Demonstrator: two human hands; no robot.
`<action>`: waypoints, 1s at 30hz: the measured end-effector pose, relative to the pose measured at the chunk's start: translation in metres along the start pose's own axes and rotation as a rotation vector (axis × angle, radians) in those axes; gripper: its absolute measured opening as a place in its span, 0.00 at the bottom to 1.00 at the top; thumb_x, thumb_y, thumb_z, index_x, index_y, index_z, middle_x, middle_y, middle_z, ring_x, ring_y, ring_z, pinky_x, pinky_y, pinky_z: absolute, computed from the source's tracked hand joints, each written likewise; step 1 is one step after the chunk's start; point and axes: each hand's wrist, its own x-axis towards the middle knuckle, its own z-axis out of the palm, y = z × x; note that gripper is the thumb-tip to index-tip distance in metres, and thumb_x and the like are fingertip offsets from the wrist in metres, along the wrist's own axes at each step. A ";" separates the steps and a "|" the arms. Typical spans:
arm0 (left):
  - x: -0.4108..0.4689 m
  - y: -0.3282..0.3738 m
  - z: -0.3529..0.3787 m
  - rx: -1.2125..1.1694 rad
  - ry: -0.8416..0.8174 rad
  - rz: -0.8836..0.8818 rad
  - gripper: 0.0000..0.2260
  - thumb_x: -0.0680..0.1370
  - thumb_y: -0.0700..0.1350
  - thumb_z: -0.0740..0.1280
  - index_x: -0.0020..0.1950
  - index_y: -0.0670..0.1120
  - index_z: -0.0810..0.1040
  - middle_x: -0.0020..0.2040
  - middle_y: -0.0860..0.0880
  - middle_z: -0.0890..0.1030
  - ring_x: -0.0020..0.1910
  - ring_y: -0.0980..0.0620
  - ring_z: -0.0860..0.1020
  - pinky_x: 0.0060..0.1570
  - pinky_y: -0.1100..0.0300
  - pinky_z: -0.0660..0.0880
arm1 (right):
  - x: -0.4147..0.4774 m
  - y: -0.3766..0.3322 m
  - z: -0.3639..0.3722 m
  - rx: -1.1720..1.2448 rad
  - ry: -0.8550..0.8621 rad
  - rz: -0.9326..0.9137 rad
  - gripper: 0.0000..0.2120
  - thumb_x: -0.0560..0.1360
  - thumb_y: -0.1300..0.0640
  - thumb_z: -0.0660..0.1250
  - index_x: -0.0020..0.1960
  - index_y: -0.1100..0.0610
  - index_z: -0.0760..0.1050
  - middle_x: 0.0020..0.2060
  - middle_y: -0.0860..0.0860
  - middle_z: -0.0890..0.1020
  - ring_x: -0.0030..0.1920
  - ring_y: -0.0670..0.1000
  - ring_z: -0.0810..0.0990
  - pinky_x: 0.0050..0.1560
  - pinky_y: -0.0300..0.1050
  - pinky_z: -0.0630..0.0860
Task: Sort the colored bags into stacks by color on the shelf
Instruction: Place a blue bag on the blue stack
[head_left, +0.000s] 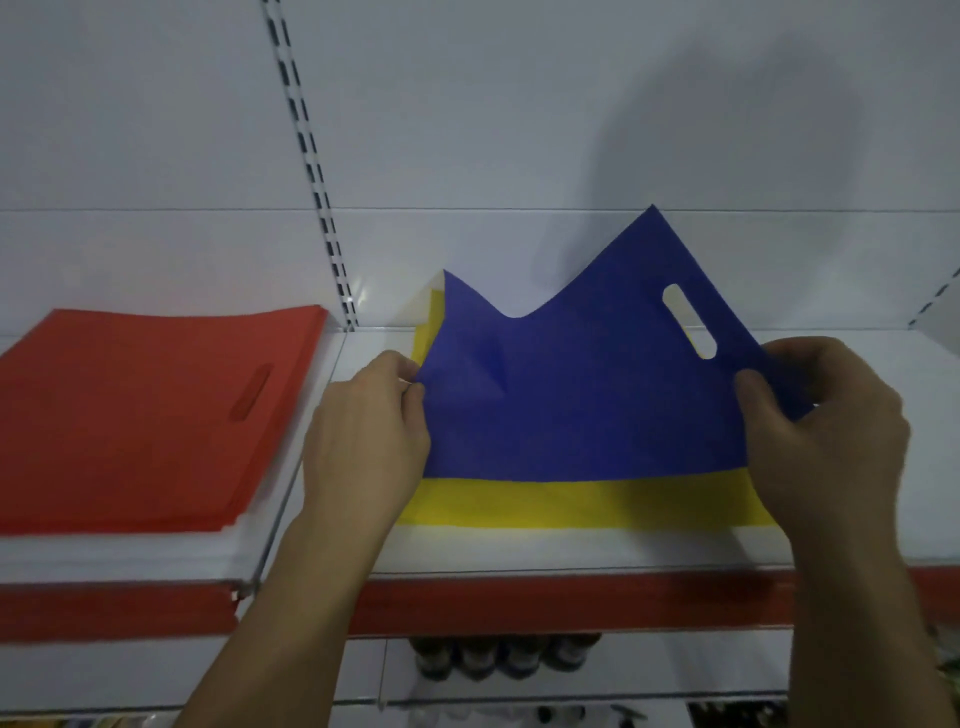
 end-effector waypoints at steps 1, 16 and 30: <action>0.000 -0.001 -0.001 0.012 0.014 0.000 0.07 0.79 0.45 0.62 0.55 0.50 0.77 0.47 0.49 0.84 0.46 0.42 0.81 0.42 0.46 0.77 | 0.000 -0.001 0.001 0.009 0.001 -0.003 0.05 0.79 0.59 0.66 0.55 0.55 0.77 0.44 0.45 0.78 0.40 0.38 0.75 0.38 0.32 0.66; -0.016 -0.098 -0.132 -0.155 0.213 -0.031 0.11 0.80 0.39 0.61 0.58 0.54 0.71 0.33 0.53 0.78 0.33 0.57 0.76 0.34 0.60 0.72 | -0.067 -0.098 0.066 0.294 -0.124 -0.102 0.11 0.80 0.58 0.65 0.61 0.48 0.72 0.42 0.42 0.83 0.41 0.39 0.83 0.35 0.42 0.76; -0.115 -0.334 -0.362 -0.008 0.390 -0.260 0.20 0.78 0.47 0.68 0.70 0.54 0.71 0.65 0.59 0.72 0.60 0.64 0.68 0.57 0.67 0.68 | -0.265 -0.318 0.238 0.546 -0.432 -0.308 0.08 0.79 0.58 0.67 0.54 0.47 0.79 0.49 0.35 0.80 0.48 0.37 0.80 0.43 0.39 0.75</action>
